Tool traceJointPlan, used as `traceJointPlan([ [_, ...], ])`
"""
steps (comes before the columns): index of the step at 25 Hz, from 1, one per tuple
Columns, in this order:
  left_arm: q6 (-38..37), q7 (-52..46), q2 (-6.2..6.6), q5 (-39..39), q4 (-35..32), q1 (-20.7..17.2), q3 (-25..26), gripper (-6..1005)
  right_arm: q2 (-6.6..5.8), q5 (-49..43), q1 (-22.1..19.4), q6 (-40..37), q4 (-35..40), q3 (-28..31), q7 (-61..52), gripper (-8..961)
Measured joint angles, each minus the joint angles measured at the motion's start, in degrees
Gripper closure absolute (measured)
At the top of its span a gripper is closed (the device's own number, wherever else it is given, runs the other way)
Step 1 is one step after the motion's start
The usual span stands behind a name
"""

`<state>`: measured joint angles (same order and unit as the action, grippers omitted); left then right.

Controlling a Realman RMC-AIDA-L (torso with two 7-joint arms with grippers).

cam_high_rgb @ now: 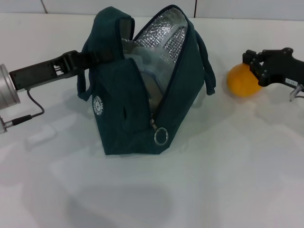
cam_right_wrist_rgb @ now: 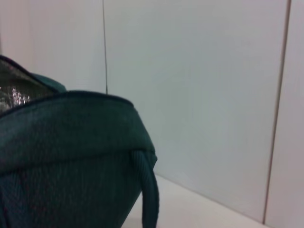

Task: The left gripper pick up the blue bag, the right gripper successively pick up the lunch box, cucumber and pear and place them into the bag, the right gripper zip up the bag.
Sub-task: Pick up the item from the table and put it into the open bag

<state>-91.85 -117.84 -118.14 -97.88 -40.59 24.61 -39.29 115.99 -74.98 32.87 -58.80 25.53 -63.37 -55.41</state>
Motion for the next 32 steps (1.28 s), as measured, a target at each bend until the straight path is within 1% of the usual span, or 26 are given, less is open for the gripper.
traceJointPlan([
  [5, 0.0, 0.0, 0.17, 0.7, 0.0, 0.0, 0.0, 954, -0.17, 2.3, -1.7, -1.3, 2.3, 0.0, 0.5, 914],
  [11, -0.4, 0.2, -0.09, 1.4, 0.0, -0.2, -0.3, 953, -0.72, 8.9, -4.2, -6.7, 4.4, 0.2, 0.8, 916],
  [14, -0.5, 0.3, -0.16, 1.4, 0.0, -0.1, -0.4, 953, -0.81, 11.3, -6.0, -10.6, 7.0, 0.2, 0.8, 916],
  [19, -1.2, 0.3, -0.51, 1.4, 0.0, 0.0, -0.4, 953, -0.76, 12.2, -7.0, -16.6, 10.2, 1.5, 0.8, 917],
  [24, -1.3, 0.3, -0.71, 1.1, 0.0, -0.2, -0.5, 953, -0.67, 12.4, -4.1, -19.2, 10.2, 2.1, 0.4, 918],
  [32, -1.3, 0.9, -0.84, 0.9, 0.0, -0.4, -0.5, 953, -0.44, 11.8, 5.3, -18.9, 7.6, 1.0, 0.3, 918],
])
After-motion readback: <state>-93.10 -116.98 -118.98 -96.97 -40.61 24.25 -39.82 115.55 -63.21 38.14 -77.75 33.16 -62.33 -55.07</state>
